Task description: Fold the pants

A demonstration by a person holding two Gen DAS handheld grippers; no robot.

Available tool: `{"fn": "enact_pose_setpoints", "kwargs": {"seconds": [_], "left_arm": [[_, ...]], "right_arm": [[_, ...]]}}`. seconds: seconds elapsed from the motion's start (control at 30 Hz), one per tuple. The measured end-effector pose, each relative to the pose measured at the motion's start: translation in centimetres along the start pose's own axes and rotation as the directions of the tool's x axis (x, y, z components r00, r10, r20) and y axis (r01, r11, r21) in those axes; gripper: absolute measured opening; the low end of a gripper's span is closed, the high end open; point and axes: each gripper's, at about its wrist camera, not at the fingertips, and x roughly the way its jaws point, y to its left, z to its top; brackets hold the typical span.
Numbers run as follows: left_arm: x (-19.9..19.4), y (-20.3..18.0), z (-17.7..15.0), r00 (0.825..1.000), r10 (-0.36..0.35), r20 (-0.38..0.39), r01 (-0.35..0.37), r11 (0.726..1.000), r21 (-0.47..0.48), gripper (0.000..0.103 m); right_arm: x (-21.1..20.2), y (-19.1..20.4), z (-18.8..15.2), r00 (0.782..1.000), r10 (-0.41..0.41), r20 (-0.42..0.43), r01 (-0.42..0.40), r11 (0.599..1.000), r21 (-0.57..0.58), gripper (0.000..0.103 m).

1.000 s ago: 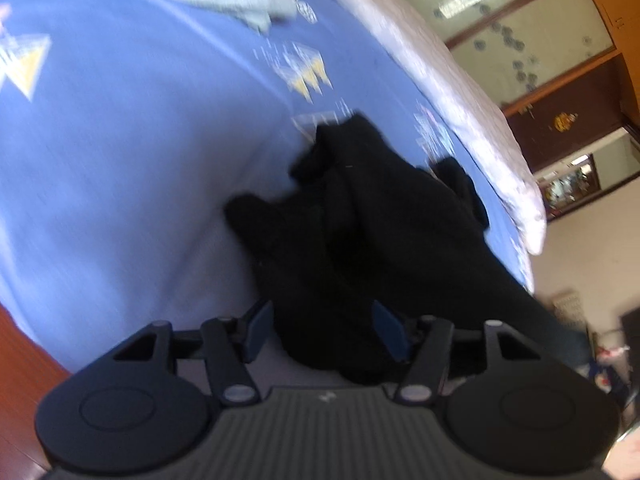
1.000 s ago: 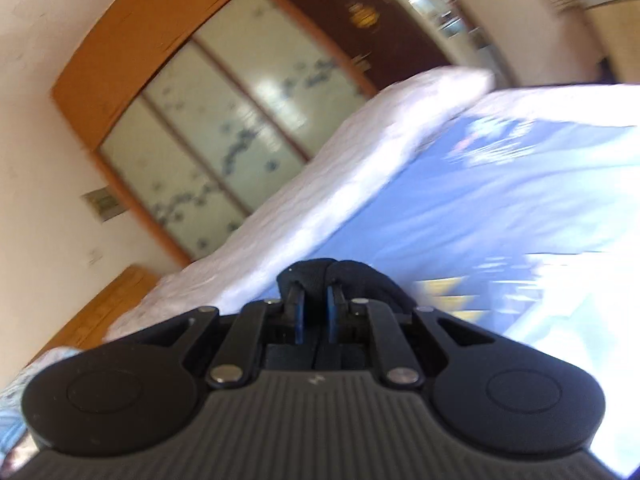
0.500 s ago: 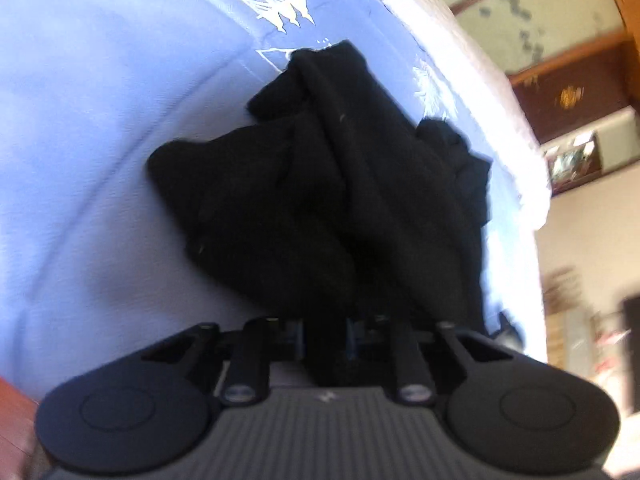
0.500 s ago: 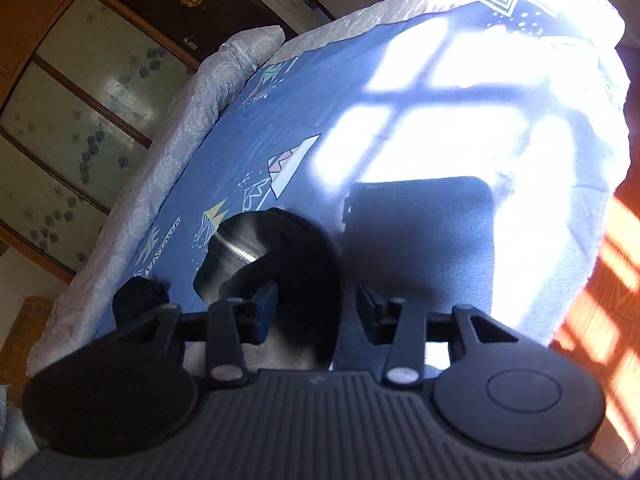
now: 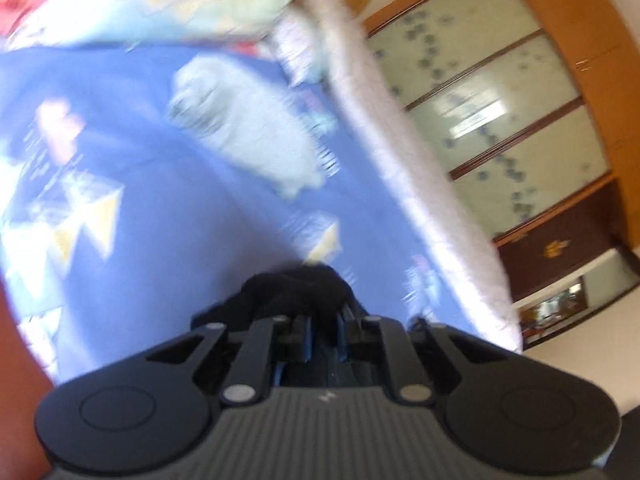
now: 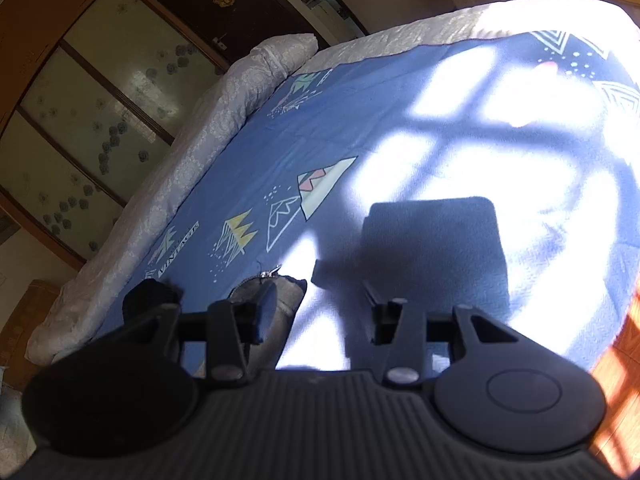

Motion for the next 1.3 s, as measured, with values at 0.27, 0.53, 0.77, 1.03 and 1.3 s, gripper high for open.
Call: {"fn": "enact_pose_setpoints", "kwargs": {"seconds": [0.27,0.53,0.77,1.03,1.3], "left_arm": [[0.4,2.6,-0.5,0.999,0.032,-0.034,-0.034,0.997,-0.071,0.011],[7.2,-8.9,6.5,0.998,0.033,-0.057,-0.022,0.984,0.179,0.01],[12.2,-29.2,13.4,0.991,-0.133,-0.019,0.133,0.94,0.314,0.01],[4.3,-29.1,7.9,0.932,-0.363,-0.01,0.338,0.858,0.386,0.01],[11.5,-5.8,-3.4,0.962,0.012,-0.273,0.028,0.989,0.145,0.01]], "right_arm": [[6.6,4.2,-2.8,0.985,0.022,-0.169,-0.036,0.996,-0.079,0.023],[10.4,11.6,7.5,0.999,0.024,-0.036,-0.026,0.998,-0.057,0.005],[6.7,19.3,20.2,0.973,0.1,0.207,-0.099,0.995,-0.015,0.006],[-2.2,15.4,21.7,0.921,0.204,0.331,-0.19,0.979,-0.076,0.006],[1.4,-1.2,11.6,0.992,-0.065,0.11,0.05,0.989,0.136,0.006]]}}
